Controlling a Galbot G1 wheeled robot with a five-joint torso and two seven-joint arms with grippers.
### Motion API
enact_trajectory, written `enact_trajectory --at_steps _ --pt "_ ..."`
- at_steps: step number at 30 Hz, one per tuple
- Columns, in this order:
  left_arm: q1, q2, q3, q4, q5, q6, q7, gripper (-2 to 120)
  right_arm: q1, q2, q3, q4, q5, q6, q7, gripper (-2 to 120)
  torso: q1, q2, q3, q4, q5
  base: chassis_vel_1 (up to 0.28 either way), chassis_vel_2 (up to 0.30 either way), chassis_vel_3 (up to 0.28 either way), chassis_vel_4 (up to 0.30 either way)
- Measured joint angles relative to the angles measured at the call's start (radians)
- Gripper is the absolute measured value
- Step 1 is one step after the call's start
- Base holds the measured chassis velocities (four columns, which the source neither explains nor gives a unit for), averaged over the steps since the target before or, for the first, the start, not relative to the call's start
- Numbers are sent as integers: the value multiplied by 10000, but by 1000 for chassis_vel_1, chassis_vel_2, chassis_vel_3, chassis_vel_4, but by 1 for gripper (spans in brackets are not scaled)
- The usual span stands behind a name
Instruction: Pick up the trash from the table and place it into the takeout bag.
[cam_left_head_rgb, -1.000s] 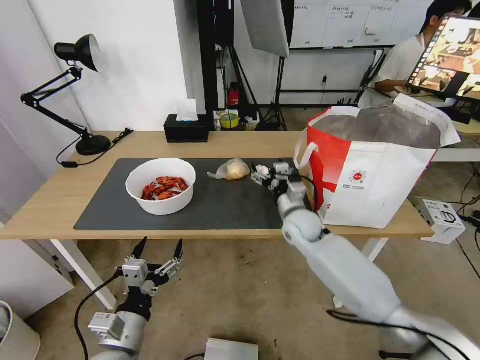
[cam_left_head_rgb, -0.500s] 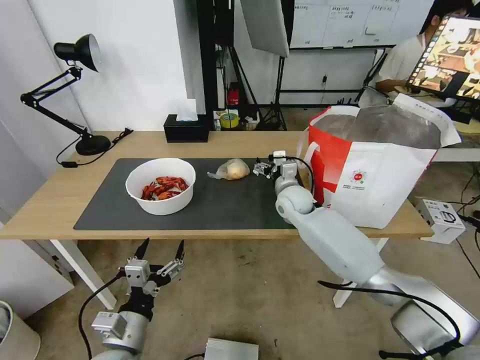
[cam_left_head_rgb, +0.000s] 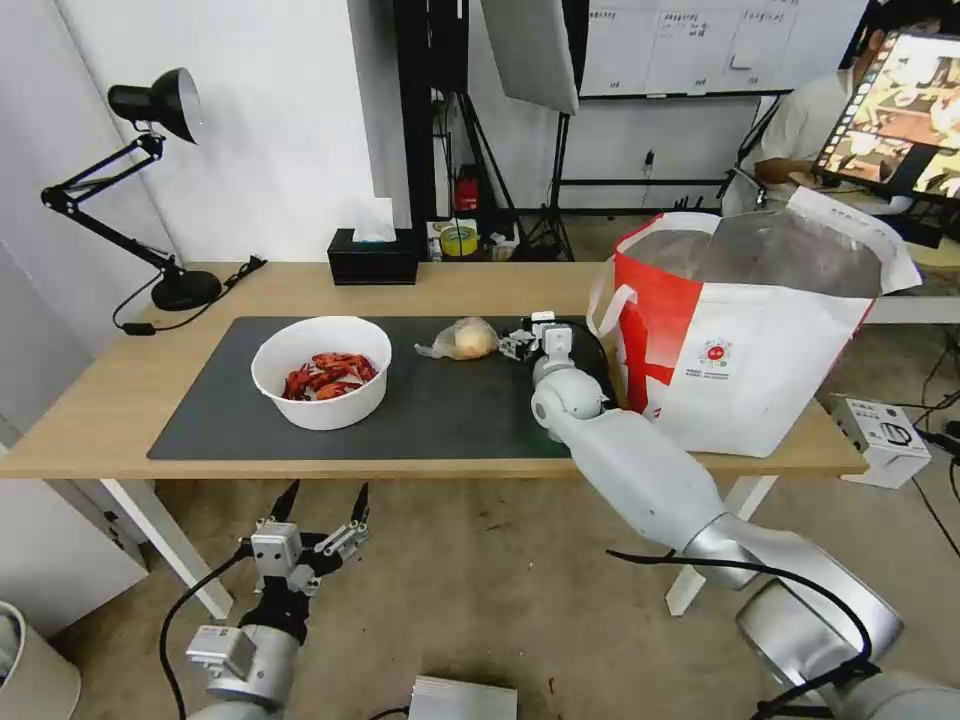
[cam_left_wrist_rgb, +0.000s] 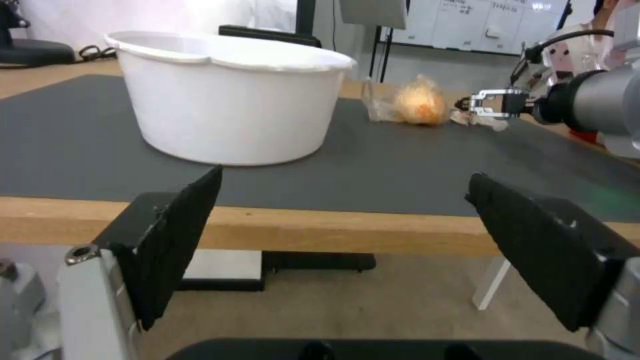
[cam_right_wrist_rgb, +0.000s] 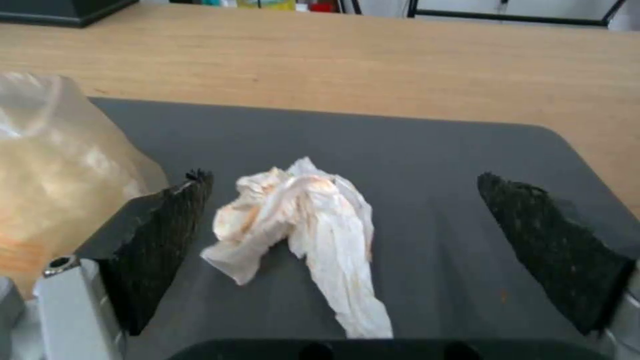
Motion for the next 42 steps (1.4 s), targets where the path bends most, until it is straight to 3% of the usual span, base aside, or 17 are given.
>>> enact_trajectory --at_steps 6,10,22,26,32,42 --pt "20 -21 18 24 0 -6 10 100 -31 56 43 -82 4 -158 -20 96 0 1 0 0 0 0 0 0 0" --pt "53 -37 5 40 1 -22 25 100 -32 163 133 -178 6 -259 -25 84 0 1 0 0 0 0 0 0 0" --pt "76 -266 60 129 97 -116 126 100 -122 141 180 -46 33 -231 -127 34 -1 1 0 0 0 0 0 0 0" --pt "100 -292 65 131 117 -134 162 100 -180 119 202 12 37 -195 -157 26 0 1 0 0 0 0 0 0 0" --pt "103 -349 65 168 178 -155 187 100 -283 65 249 127 51 -134 -190 2 0 0 0 0 1 0 0 0 0" --pt "122 -413 86 169 256 -157 190 100 -473 -342 227 944 114 14 -189 0 0 1 0 0 0 0 0 0 0"
